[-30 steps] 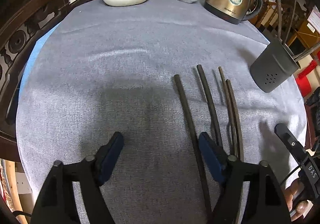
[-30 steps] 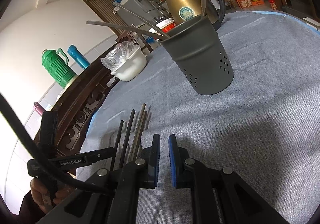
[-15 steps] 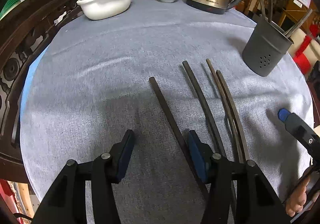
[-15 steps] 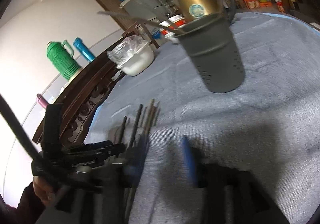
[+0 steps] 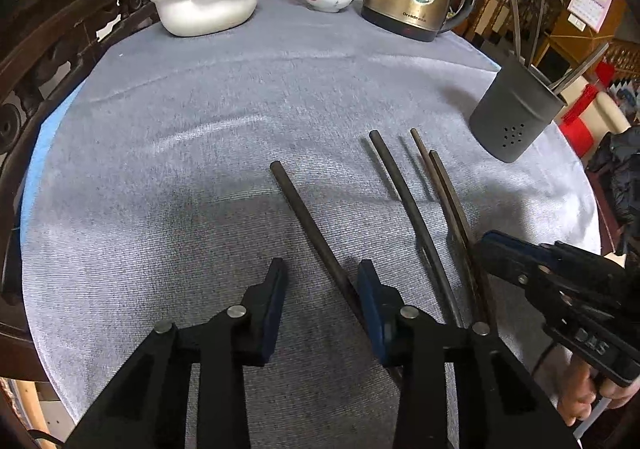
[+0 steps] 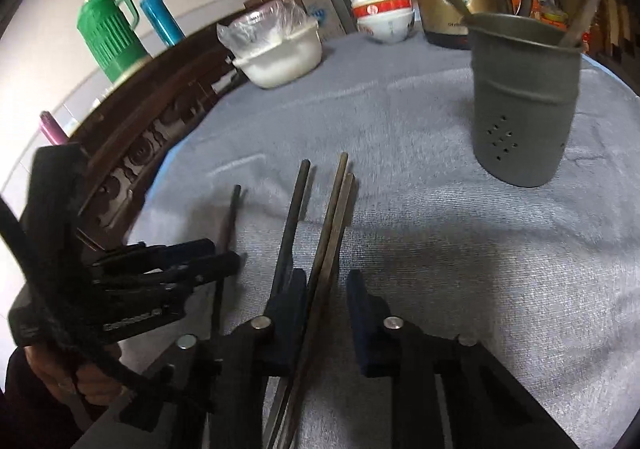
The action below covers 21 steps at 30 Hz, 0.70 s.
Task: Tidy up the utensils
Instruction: 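Lower the left gripper and pinch one dark chopstick, then lift the pinched chopstick upright with the left gripper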
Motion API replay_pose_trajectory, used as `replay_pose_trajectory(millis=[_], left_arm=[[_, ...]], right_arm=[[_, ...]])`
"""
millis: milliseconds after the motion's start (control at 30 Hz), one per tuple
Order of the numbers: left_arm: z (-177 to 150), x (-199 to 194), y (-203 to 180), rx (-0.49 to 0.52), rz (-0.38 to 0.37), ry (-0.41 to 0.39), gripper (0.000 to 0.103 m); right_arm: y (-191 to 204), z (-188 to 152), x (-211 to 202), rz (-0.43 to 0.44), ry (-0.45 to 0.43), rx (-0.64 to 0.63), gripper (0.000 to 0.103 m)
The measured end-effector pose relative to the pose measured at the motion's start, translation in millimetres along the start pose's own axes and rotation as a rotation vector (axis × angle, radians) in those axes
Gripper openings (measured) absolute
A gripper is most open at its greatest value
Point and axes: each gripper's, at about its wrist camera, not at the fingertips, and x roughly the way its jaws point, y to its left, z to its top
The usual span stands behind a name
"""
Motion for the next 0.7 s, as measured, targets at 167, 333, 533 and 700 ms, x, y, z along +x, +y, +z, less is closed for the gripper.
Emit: replay_pose_trajectory(millis=[167,333,533,700], left_arm=[[-2.8,1.1,4.9,0.0,-0.023,-0.003,0.034],[-3.0,3.1,7.4,0.009,-0.034,0.008,0.03],[-1.1,4.5,-1.5,0.048,-0.059,0.034,0.017],[-3.7,5.4,-12.5,0.09,-0.07,0.037,0.018]], right_arm=[[0.3,1.7,6.6,-0.014,0.034,0.019,0.016],[1.1,7.9,7.3,-0.05,0.086,0.011,0.014],[-13.1,6.9,2.4,-0.091,0.108,0.029,0.008],[-30.7,5.2,-7.9,-0.105,0.135,0.065,0.008]])
